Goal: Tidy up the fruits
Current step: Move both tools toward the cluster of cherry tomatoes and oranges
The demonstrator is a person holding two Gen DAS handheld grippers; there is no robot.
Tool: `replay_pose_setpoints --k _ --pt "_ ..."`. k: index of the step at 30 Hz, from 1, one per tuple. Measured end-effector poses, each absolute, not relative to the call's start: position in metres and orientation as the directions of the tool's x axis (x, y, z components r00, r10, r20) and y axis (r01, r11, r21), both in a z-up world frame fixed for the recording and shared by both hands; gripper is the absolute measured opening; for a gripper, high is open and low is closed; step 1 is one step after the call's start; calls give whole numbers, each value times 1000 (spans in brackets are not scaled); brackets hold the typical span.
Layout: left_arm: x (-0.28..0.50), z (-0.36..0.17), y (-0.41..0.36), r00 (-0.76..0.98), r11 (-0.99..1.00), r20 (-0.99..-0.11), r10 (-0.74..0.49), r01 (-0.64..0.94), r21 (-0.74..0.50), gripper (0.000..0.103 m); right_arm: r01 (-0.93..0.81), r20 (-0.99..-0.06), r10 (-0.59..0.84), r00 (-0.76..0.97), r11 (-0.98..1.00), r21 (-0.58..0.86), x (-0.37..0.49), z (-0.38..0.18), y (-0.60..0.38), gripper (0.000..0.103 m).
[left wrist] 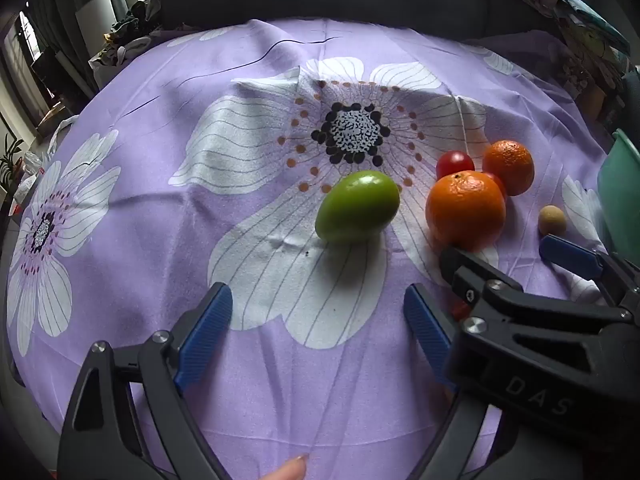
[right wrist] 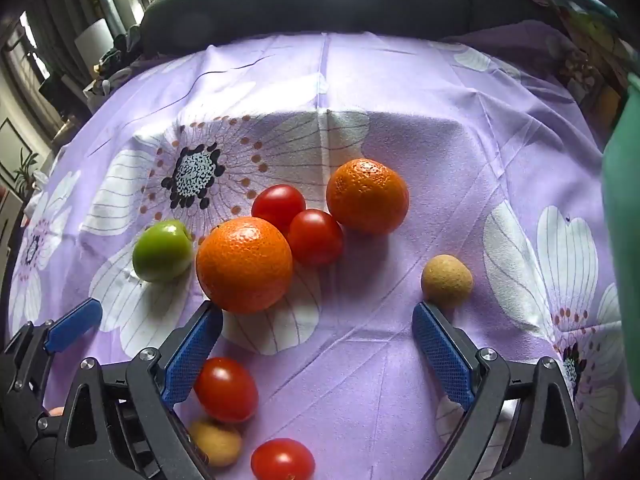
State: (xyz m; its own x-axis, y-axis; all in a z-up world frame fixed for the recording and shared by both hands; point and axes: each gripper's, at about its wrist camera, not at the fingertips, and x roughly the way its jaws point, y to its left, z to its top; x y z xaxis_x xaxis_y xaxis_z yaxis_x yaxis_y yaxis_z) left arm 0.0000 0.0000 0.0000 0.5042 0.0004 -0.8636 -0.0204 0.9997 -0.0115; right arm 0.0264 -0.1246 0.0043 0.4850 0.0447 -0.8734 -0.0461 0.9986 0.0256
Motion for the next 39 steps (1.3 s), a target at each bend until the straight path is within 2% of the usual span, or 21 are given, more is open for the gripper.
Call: replay_pose_setpoints --k 27,29,33,38,39 --pt "-5 2 -2 513 1000 -858 17 -17 9 87 -28 -877 11 480 1000 -3 28 3 -118 97" --pt "-9 3 -3 515 1000 -857 22 -17 15 83 -39 -870 25 492 999 7 25 5 -117 93" --pt "-20 21 -5 564 1000 -825 -12 -3 -17 81 -41 -851 91 516 996 82 10 21 -131 77" --pt "-28 41 -7 618 998 -785 -50 -3 -66 80 -7 -796 150 587 984 180 -7 46 -154 74" --pt "-29 44 -7 622 997 -781 -55 -5 -75 80 4 -788 159 595 980 200 -9 50 -160 67"
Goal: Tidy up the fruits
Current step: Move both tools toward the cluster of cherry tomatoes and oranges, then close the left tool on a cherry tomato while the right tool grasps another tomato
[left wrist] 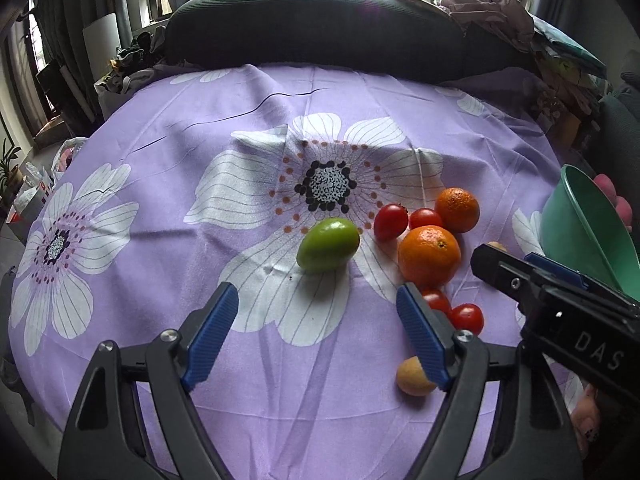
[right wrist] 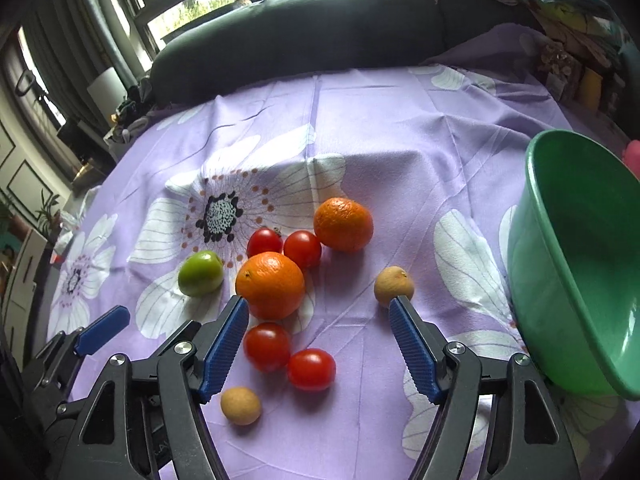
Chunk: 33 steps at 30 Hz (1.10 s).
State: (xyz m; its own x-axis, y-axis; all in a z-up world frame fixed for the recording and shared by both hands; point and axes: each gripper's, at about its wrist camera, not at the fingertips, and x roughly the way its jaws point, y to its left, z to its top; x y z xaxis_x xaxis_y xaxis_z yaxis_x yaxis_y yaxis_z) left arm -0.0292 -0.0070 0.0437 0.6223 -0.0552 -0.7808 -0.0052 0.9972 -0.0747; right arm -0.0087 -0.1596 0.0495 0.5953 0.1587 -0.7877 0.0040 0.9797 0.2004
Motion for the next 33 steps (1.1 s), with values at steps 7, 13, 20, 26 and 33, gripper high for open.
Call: replay_pose_setpoints --k 7,13,20,26,33 --pt "-30 49 6 590 979 -794 -148 -29 -203 60 47 -783 216 583 953 298 -10 52 -175 50" --pt "-28 42 13 519 930 -791 -324 22 -366 57 43 -785 292 546 926 375 -13 46 -179 50" --pt "-8 36 -5 434 921 -821 -372 57 -386 45 67 -827 304 473 924 377 -12 31 -179 50" --pt "7 25 -20 339 908 -850 -403 36 -417 42 58 -819 306 485 923 380 -14 33 -184 48" --pt "7 19 -27 326 892 -838 -437 37 -451 42 73 -812 306 498 918 390 -16 35 -196 48"
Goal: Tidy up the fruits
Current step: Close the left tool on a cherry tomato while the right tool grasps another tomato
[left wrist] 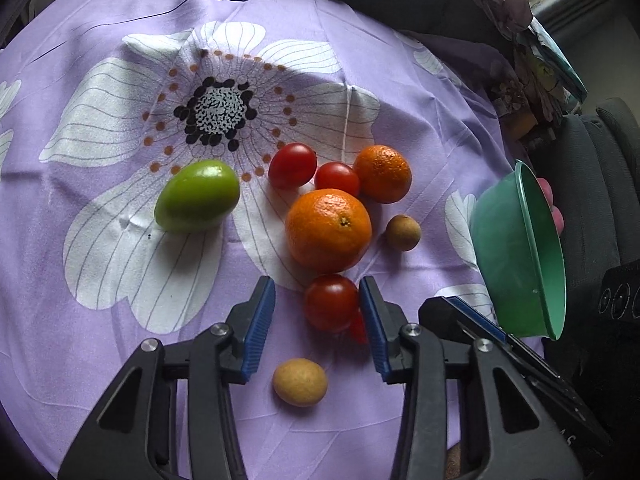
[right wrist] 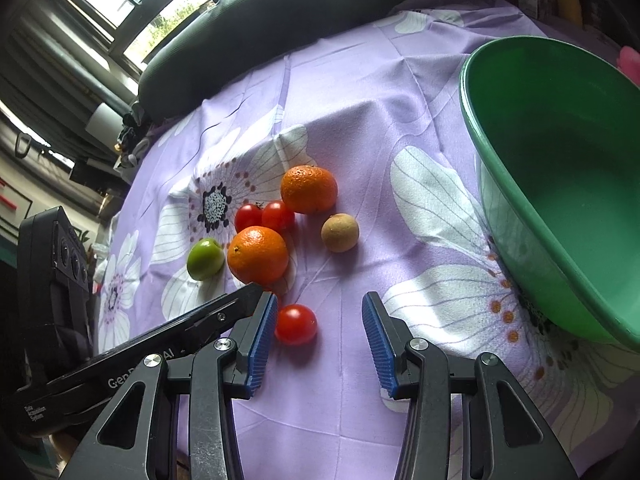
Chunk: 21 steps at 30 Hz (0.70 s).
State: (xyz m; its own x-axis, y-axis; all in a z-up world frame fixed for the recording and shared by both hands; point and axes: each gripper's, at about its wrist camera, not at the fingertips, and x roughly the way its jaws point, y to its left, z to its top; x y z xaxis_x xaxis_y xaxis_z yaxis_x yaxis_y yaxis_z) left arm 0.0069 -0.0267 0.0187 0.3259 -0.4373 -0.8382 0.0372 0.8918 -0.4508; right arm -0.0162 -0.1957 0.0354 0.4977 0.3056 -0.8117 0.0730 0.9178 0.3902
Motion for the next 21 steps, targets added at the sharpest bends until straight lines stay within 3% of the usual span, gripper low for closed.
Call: replay_pose_setpoints --k 3,5,15,21 --pt "6 16 -29 335 882 -825 -455 41 -469 40 82 -815 305 492 916 392 -16 34 -199 48" --pt "5 16 -29 338 863 -805 -488 45 -504 28 82 -815 311 490 914 398 -16 33 -198 48" --pt "-18 48 8 497 840 -720 -485 35 -541 28 28 -834 315 453 930 366 -12 27 -171 48" --pt "-24 54 14 546 880 -736 -400 5 -475 28 9 -855 267 445 953 303 -9 22 -151 48"
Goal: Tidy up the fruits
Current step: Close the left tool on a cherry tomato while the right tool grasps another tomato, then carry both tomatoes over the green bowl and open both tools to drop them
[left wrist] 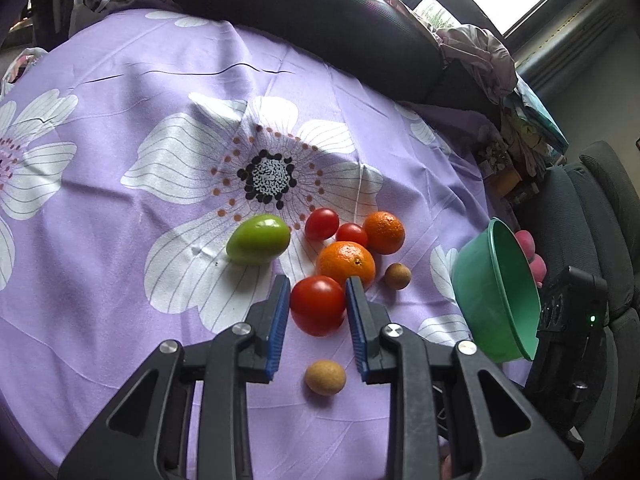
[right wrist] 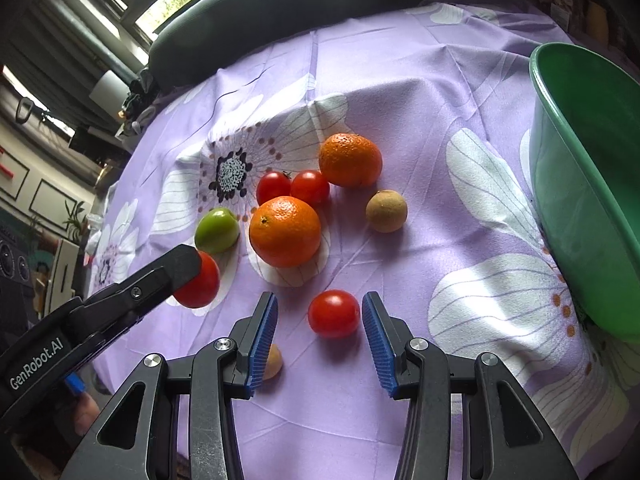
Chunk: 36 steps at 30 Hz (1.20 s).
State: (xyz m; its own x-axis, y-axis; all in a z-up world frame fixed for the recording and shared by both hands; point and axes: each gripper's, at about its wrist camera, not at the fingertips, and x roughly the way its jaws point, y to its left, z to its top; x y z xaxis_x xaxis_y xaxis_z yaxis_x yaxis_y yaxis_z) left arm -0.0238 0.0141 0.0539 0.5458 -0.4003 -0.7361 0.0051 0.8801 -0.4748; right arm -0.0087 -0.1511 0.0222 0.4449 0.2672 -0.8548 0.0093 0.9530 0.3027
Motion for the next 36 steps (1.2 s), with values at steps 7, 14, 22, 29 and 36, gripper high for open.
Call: replay_pose_setpoints --k 7,14,22,29,36 --pt "-23 57 12 571 892 -733 -370 -4 -452 28 9 -877 220 427 969 247 -4 14 -142 35" --pt "-27 66 7 602 889 -702 -381 28 -458 28 30 -867 188 461 973 227 -6 18 -146 29" --pt "-35 91 -10 666 878 -626 -406 92 -470 28 70 -771 180 611 958 279 -21 62 -175 29" --pt "-37 113 -52 690 877 -572 -445 207 -433 28 175 -636 78 768 929 326 -44 105 -231 29" --pt "-31 127 -121 648 857 -561 -515 379 -349 28 330 -597 -75 798 884 330 -70 119 -286 29"
